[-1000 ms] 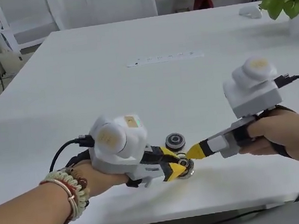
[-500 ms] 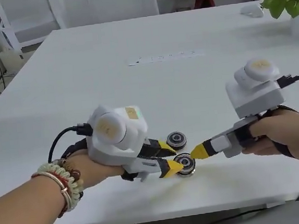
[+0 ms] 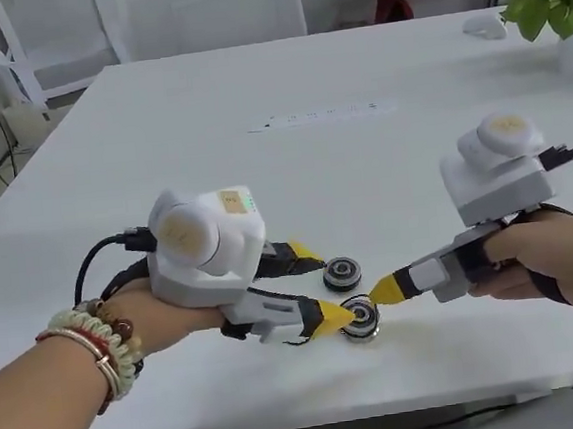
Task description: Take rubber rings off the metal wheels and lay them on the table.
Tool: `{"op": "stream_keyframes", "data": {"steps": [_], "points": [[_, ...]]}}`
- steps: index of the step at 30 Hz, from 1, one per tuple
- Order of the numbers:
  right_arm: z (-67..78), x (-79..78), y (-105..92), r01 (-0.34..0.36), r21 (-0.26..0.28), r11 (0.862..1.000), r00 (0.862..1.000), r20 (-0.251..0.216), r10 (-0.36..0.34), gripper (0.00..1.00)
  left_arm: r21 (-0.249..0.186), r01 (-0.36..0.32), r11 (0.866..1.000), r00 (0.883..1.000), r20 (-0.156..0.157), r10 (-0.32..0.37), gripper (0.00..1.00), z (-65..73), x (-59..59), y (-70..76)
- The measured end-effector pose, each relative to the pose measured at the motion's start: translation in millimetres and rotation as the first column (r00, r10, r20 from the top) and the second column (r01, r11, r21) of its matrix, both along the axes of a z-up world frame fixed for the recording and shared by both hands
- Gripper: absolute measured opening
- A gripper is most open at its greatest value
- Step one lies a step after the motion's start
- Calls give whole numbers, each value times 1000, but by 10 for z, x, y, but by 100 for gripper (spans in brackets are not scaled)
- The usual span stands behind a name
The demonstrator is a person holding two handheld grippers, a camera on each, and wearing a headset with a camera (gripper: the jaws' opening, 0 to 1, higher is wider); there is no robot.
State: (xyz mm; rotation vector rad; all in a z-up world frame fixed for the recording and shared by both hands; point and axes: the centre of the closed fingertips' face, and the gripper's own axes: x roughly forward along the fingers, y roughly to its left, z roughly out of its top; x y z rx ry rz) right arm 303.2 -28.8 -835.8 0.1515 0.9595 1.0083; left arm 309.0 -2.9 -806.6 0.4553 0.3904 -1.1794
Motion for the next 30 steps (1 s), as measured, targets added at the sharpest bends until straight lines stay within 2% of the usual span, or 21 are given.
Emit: {"op": "stream_keyframes", "data": {"steps": [4,8,10,11,14,19,20,21,23,24,26,28,30], "points": [[18,-4,14,1,12,1000,1000,-3,-1,0,-16,-32,999,999,9,32,44,72,38,56],[42,-21,30,-11,17,1000,1000,3,11,0,-26,-31,999,999,20,32,49,113,41,48],[61,-23,40,-14,23,1000,1000,5,14,0,-56,-42,998,999,6,42,50,165,46,33],[67,-23,43,-17,24,1000,1000,8,17,0,-94,-60,994,998,-7,60,51,211,63,14],[108,-9,45,-17,36,999,1000,16,16,0,-122,-97,988,995,-31,94,53,252,109,20],[176,33,48,-3,55,998,1000,26,2,0,-176,-107,979,994,-51,99,62,371,111,27],[202,54,56,-1,65,998,999,33,-1,0,-178,-127,976,991,-72,116,63,371,123,48],[247,87,62,12,85,996,999,34,-15,0,-176,-147,973,988,-79,135,64,370,140,74],[303,137,60,35,110,993,998,39,-39,0,-150,-153,977,987,-65,145,66,369,146,133],[330,153,49,42,120,992,998,40,-47,0,-121,-145,982,989,-53,140,67,360,128,172],[351,168,33,52,127,991,997,45,-58,0,-92,-133,987,991,-40,130,69,374,90,226],[372,189,19,63,135,989,996,50,-70,0,-97,-142,985,990,-32,140,70,433,75,296],[398,211,23,69,145,987,995,55,-78,0,-122,-162,979,987,-35,159,70,510,55,355]]}}
